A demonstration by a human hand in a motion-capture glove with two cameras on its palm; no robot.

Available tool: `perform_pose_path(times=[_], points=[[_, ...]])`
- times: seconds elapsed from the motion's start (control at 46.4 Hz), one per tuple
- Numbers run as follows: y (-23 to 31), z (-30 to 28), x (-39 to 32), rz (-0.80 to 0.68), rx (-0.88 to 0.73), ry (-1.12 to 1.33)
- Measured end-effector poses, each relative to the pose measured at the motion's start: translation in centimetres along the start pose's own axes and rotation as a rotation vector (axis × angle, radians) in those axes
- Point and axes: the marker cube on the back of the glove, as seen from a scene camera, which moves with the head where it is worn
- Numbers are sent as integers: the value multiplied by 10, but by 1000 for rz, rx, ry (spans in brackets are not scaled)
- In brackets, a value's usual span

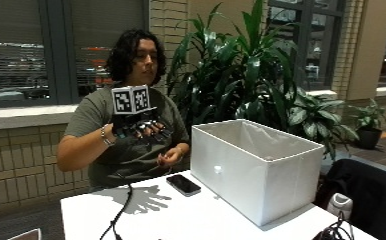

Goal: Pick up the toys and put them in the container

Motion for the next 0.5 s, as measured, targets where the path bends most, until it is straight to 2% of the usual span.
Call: perform_pose_path(times=[0.172, 0.496], points=[[43, 27, 6, 19, -43, -63], [63, 38, 15, 37, -6, -58]])
